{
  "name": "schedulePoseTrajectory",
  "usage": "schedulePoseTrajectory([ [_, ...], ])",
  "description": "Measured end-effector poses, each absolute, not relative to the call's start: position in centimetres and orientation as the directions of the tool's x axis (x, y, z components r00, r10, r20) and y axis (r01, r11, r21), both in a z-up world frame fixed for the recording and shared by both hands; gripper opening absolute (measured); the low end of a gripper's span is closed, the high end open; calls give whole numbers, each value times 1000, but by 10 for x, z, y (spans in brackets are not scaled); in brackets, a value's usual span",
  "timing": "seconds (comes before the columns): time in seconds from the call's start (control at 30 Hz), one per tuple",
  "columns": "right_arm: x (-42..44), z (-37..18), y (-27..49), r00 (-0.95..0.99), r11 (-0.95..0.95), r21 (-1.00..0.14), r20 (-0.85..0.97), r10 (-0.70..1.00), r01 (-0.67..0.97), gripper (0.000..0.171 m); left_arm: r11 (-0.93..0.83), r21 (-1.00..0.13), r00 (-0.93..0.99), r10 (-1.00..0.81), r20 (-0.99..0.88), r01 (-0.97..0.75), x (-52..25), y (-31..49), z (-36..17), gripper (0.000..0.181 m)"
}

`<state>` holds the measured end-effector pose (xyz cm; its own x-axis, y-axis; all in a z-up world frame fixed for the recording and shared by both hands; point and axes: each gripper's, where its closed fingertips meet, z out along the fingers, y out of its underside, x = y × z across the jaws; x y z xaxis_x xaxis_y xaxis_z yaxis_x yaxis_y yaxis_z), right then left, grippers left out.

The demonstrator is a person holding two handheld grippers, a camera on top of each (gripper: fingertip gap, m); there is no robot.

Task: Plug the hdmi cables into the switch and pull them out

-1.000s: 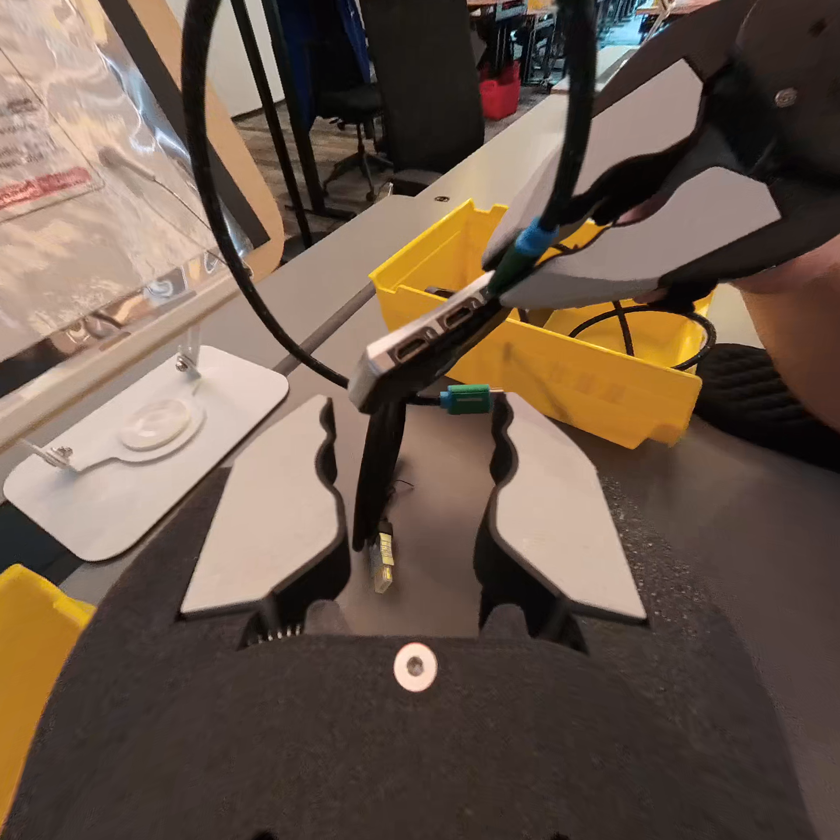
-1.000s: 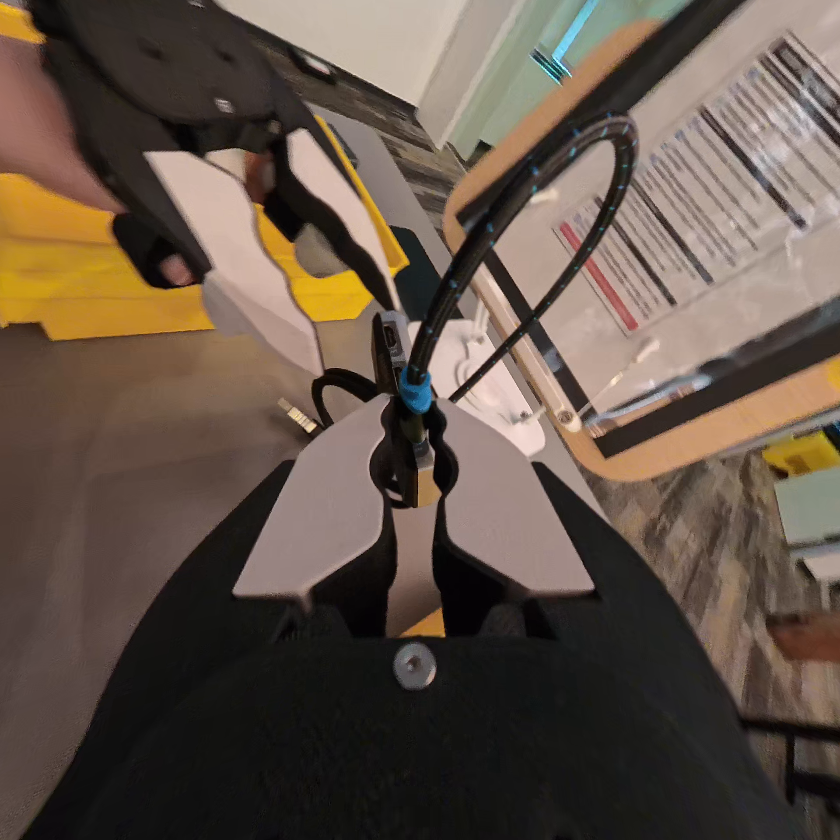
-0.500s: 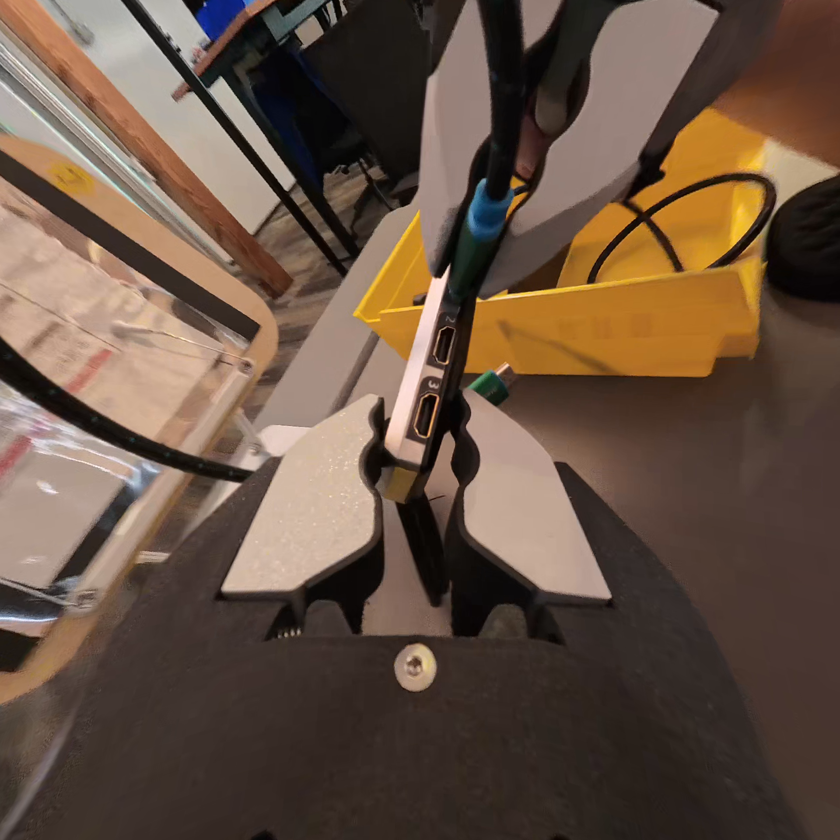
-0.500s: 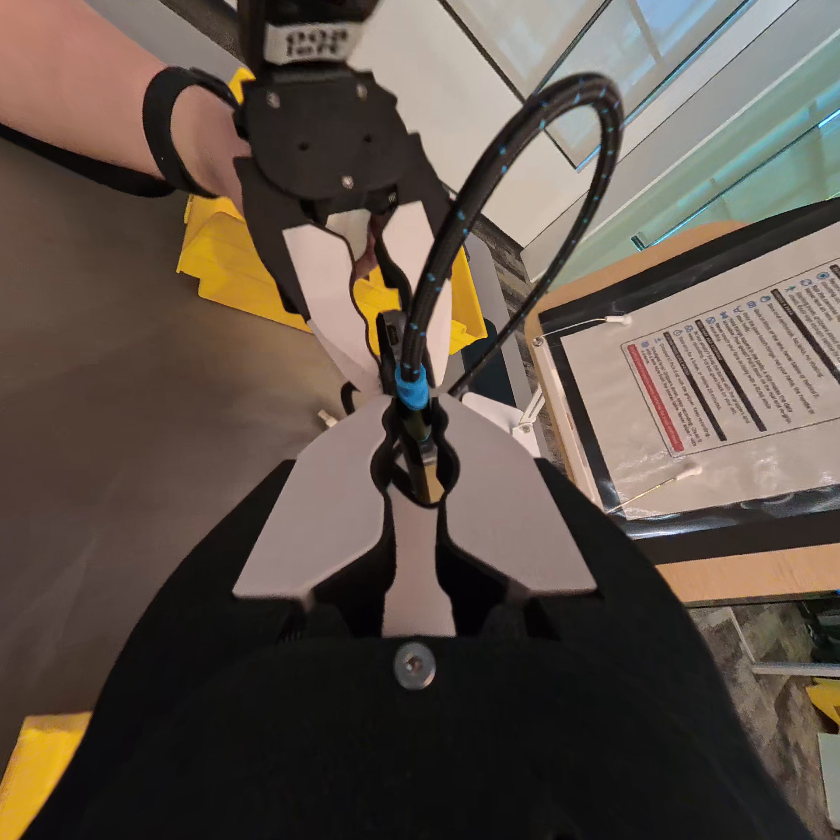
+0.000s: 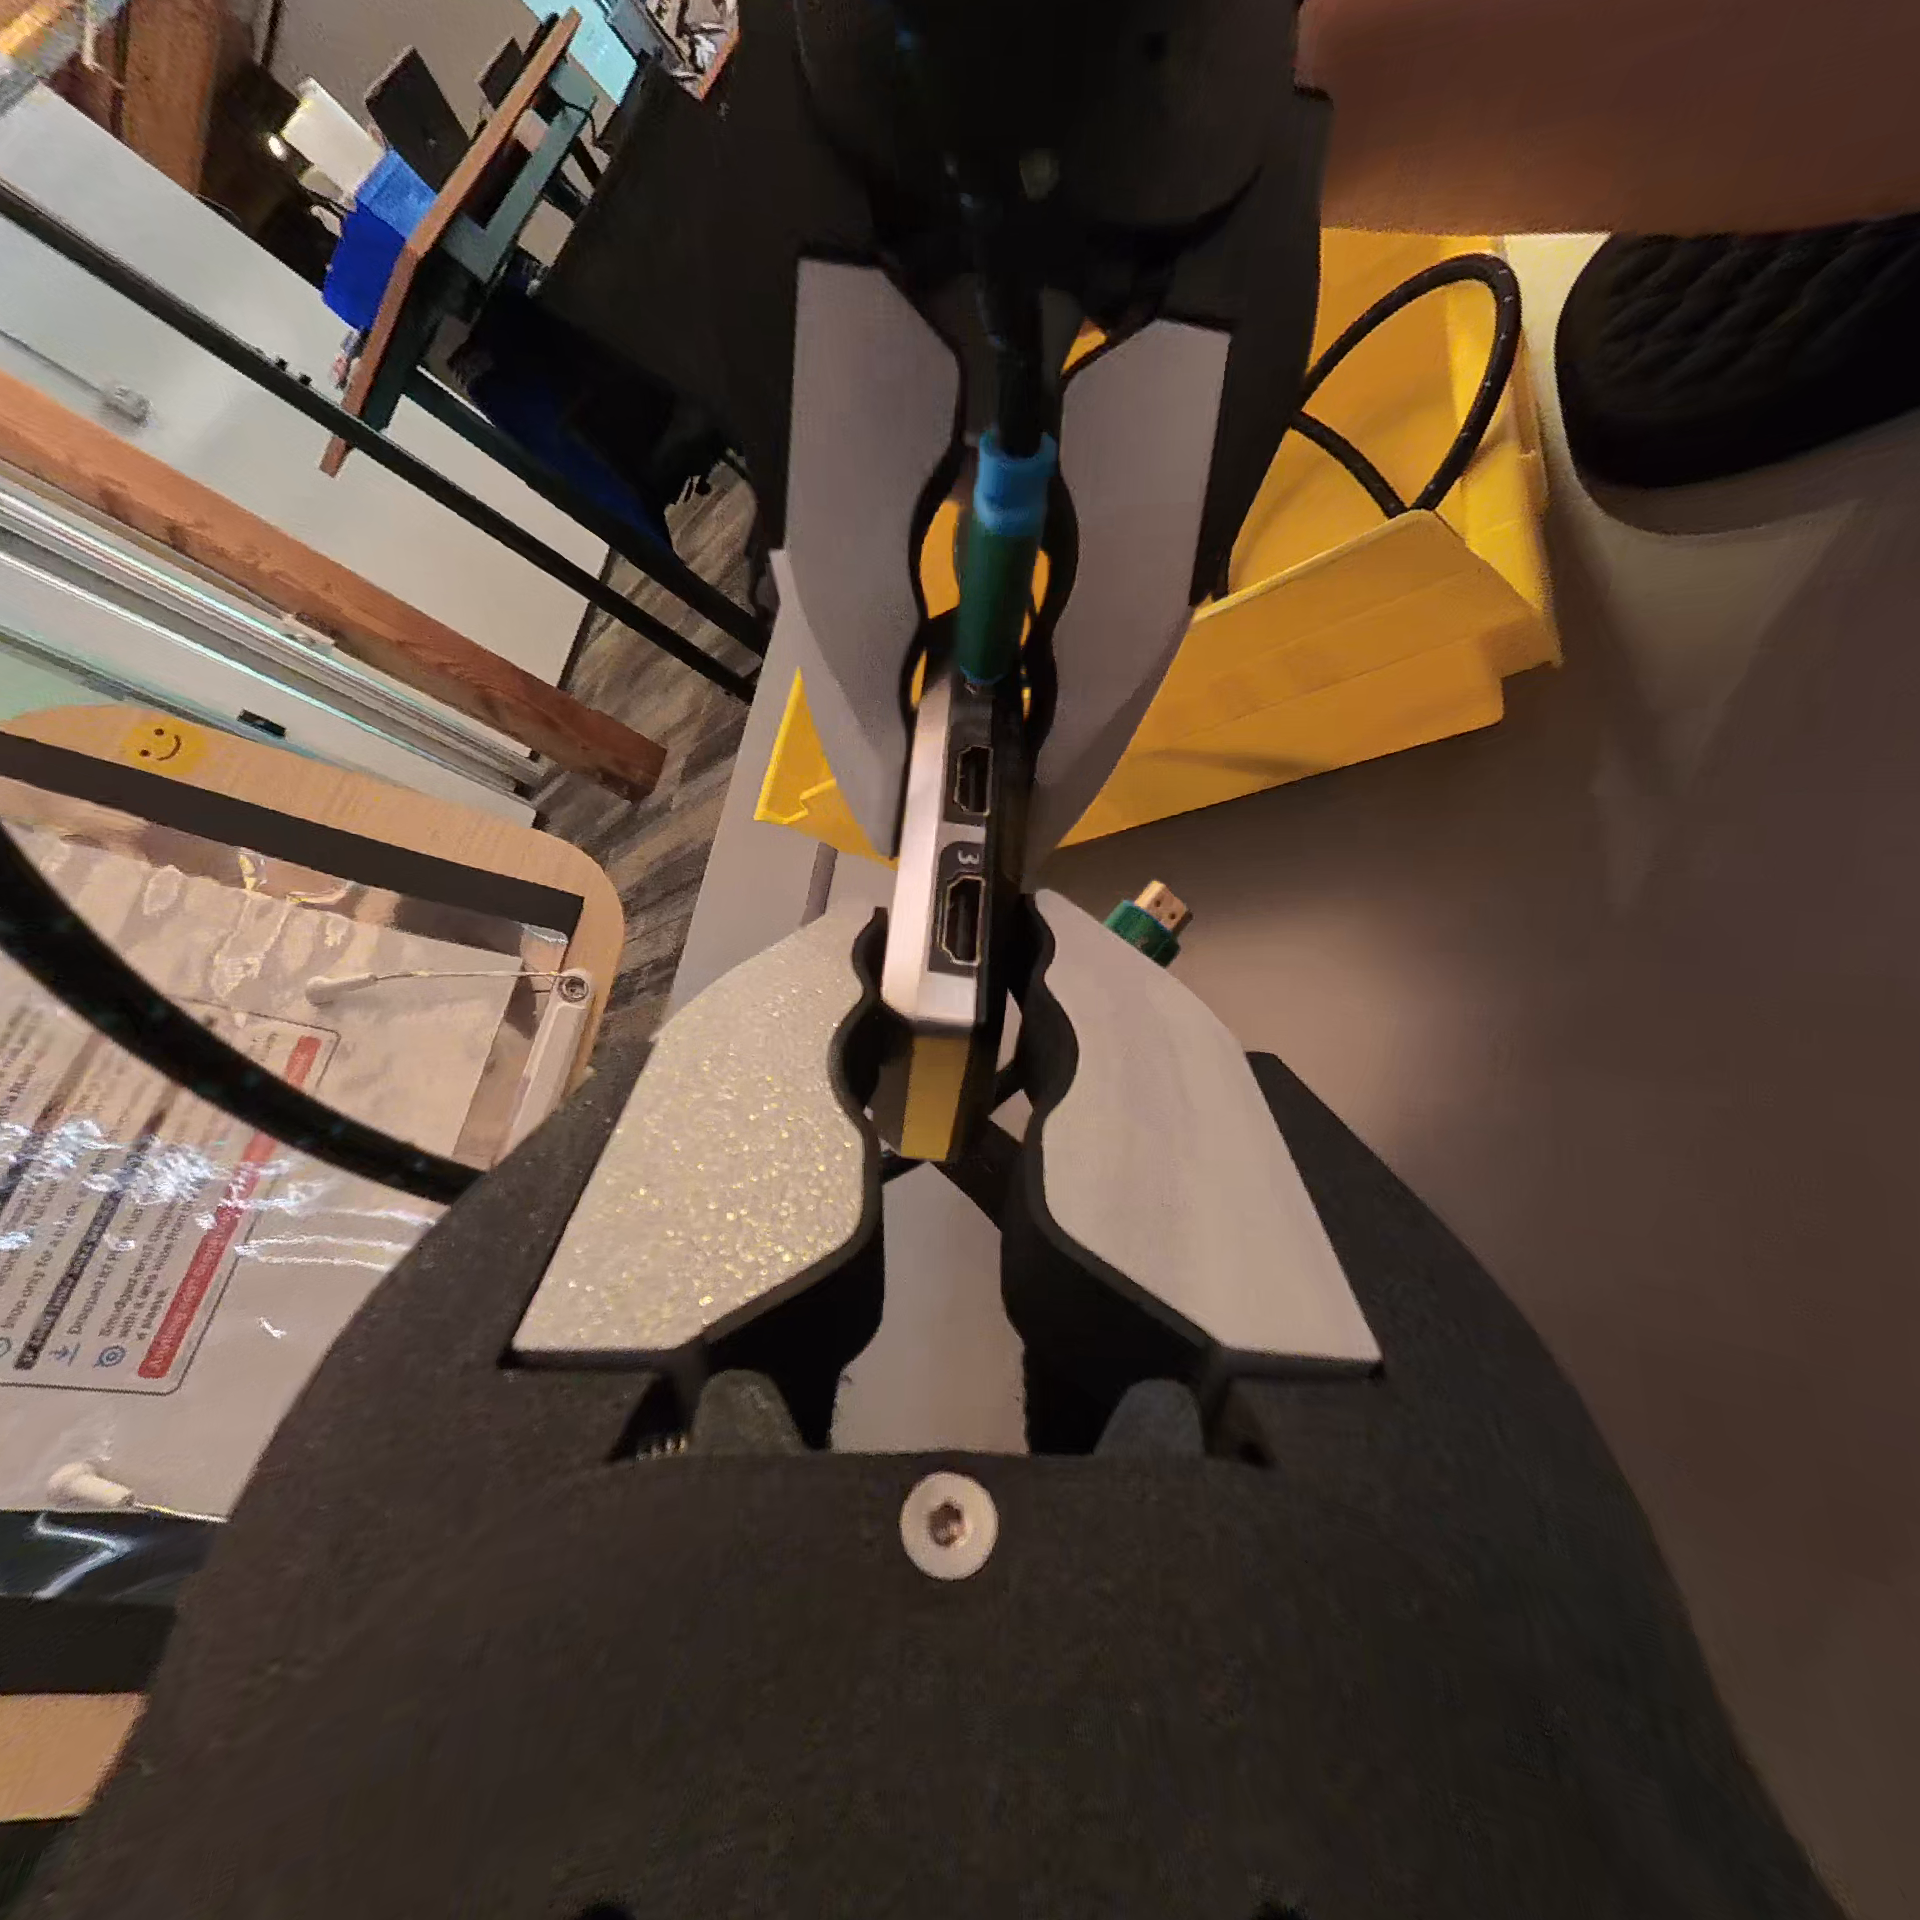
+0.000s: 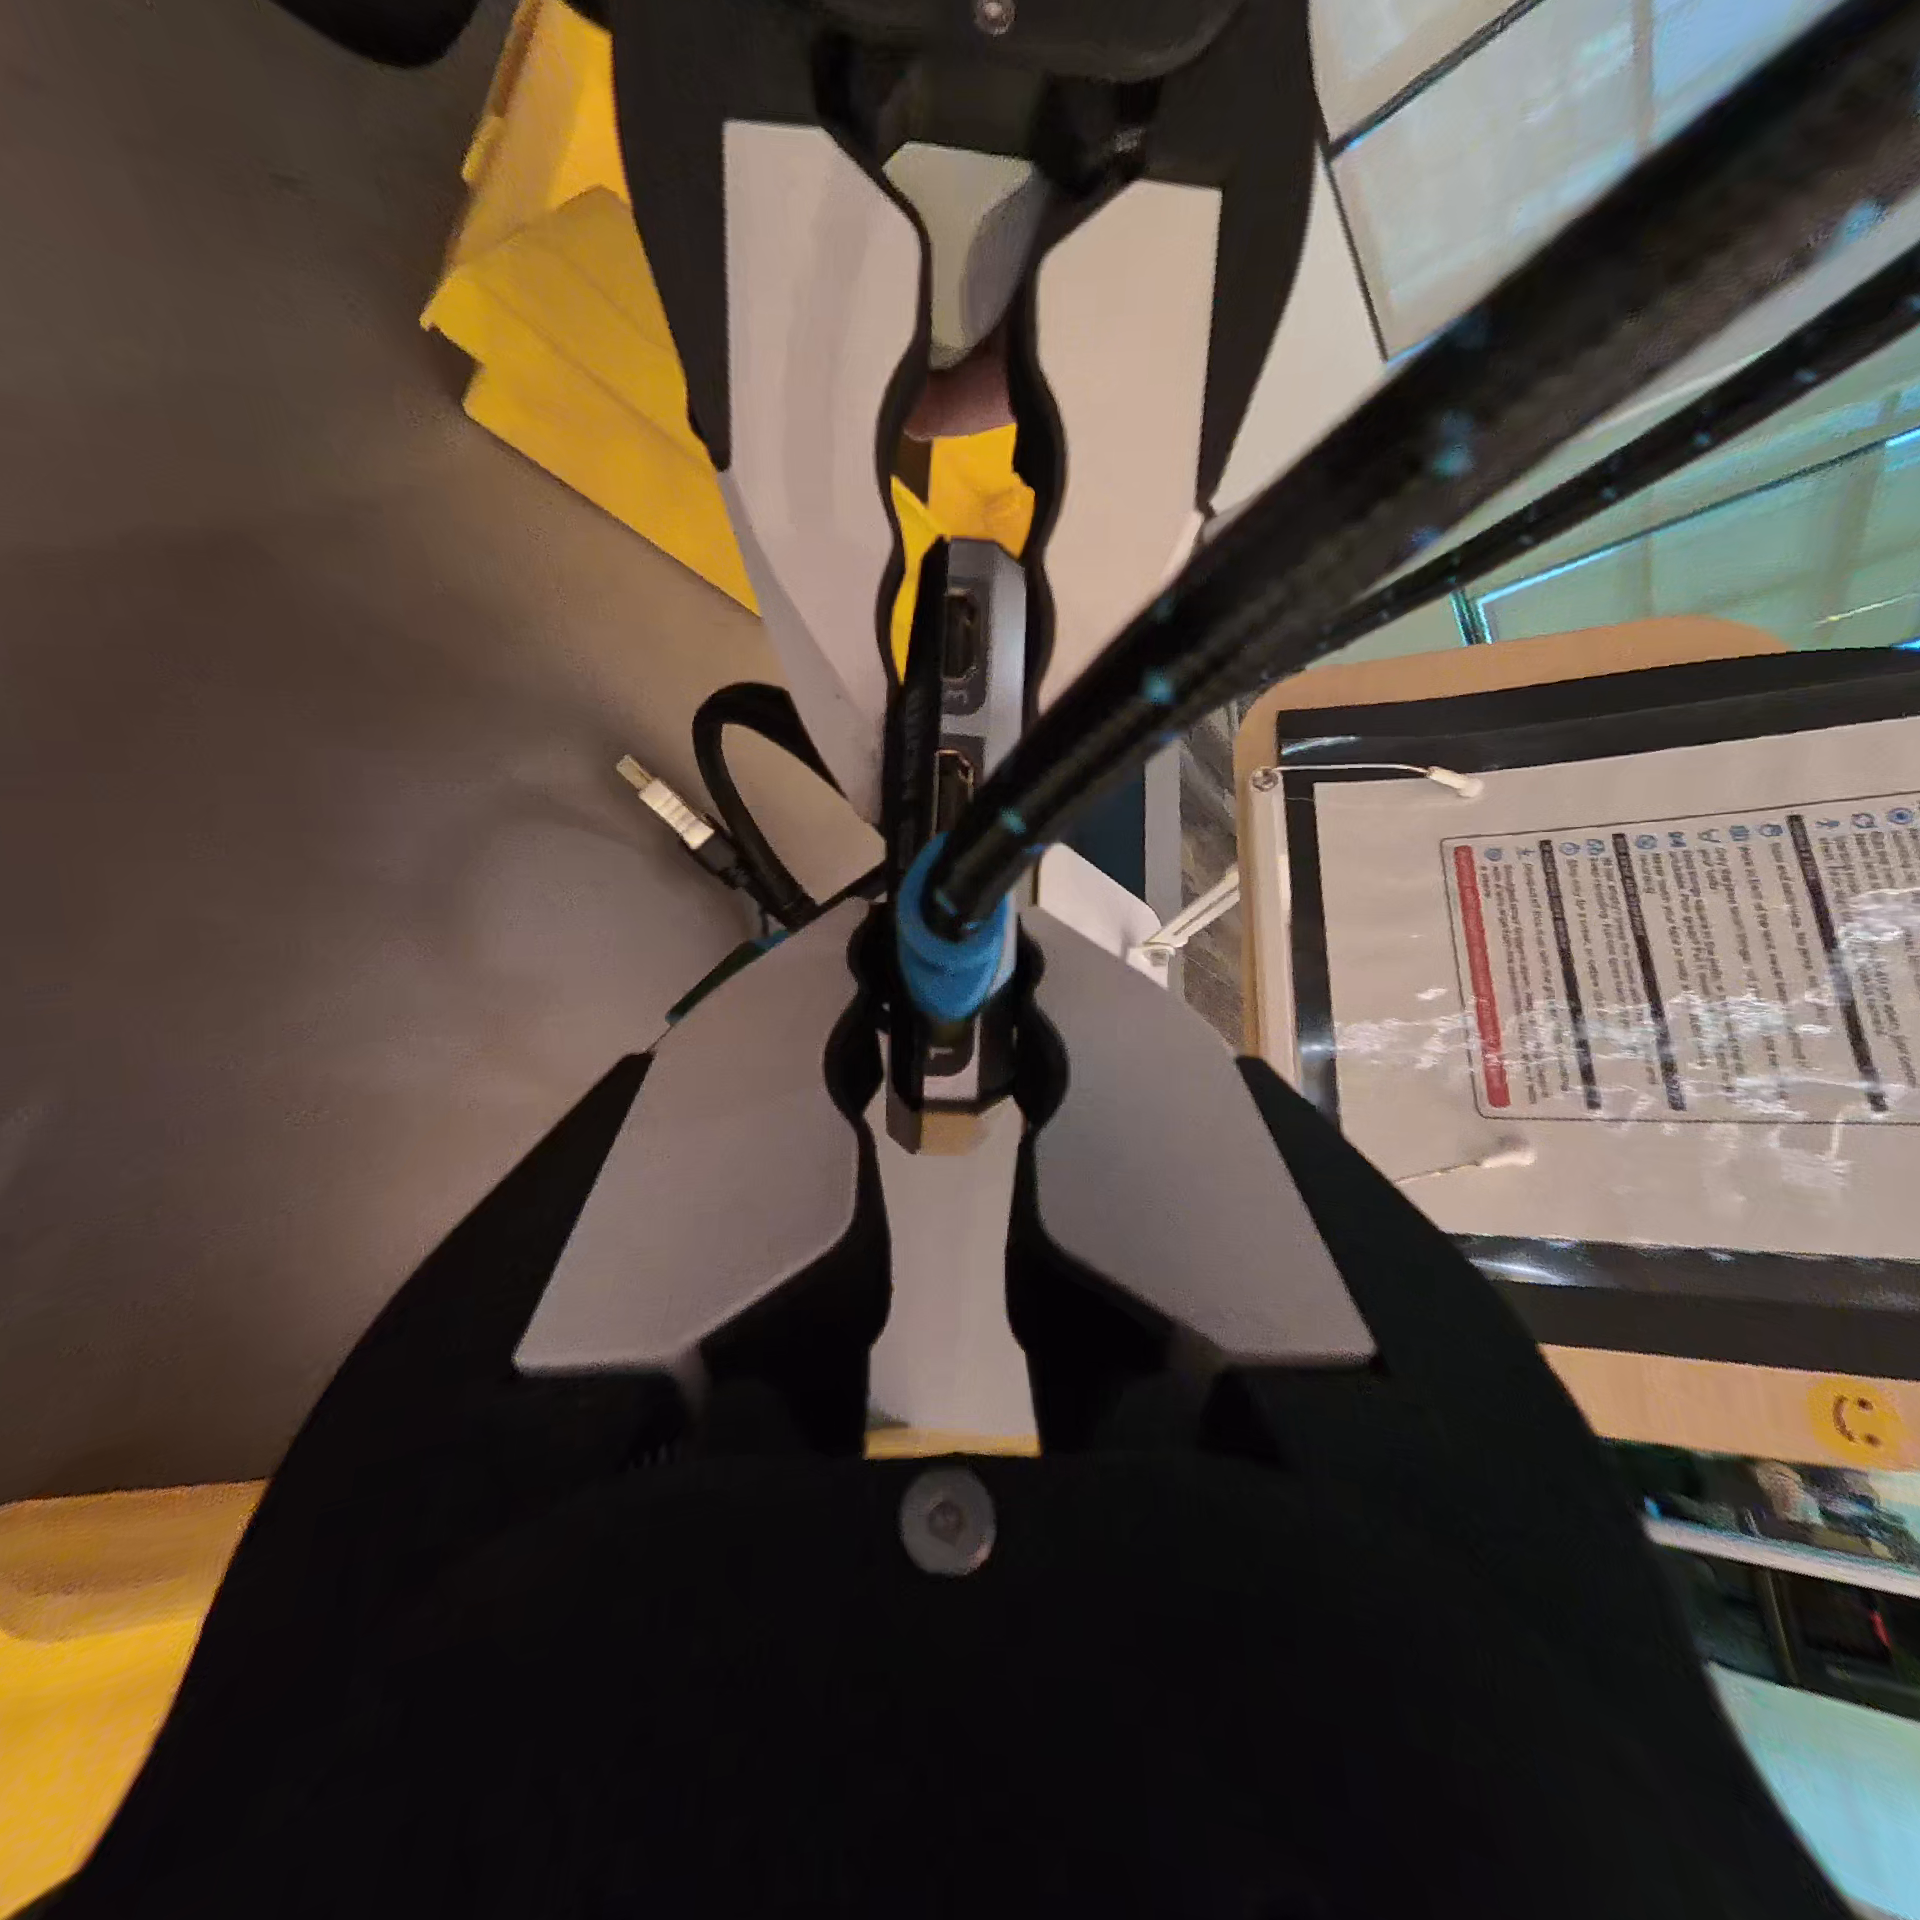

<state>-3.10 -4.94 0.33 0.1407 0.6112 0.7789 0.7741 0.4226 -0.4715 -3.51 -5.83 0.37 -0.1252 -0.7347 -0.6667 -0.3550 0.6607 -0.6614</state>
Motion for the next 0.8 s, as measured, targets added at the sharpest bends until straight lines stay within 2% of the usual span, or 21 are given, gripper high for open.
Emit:
schedulePoseTrajectory([
  [0.03,-31,4,-48,130,426,-439,801,585,791,21,629,-687,-118,-763,-636,-363,-36,-56,5,36],
  [0.1,-29,6,-42,58,450,-293,883,466,843,21,529,-770,-94,-840,-534,-356,-41,-54,13,41],
  [0.13,-29,8,-40,22,460,-221,917,398,860,21,464,-814,-89,-881,-464,-349,-45,-53,19,57],
  [0.2,-30,14,-36,-16,471,-126,958,286,873,22,304,-892,-83,-952,-294,-335,-54,-51,31,70],
  [0.3,-30,20,-33,-36,476,-60,981,191,877,21,49,-948,-62,-998,-31,-315,-64,-43,41,61],
  [0.4,-26,24,-25,-32,443,-25,992,122,896,21,-108,-944,-74,-988,138,-311,-63,-42,38,65],
  [0.5,-22,20,-18,-37,419,-5,995,94,908,21,-106,-925,-36,-991,127,-364,-55,-37,22,70],
  [0.63,-28,19,-17,-35,428,5,998,61,904,21,-62,-943,43,-998,51,-326,-40,-26,11,74],
  [0.8,-30,18,-20,-40,451,8,997,61,893,21,-51,-960,1,-999,53,-277,-35,-29,10,59],
])
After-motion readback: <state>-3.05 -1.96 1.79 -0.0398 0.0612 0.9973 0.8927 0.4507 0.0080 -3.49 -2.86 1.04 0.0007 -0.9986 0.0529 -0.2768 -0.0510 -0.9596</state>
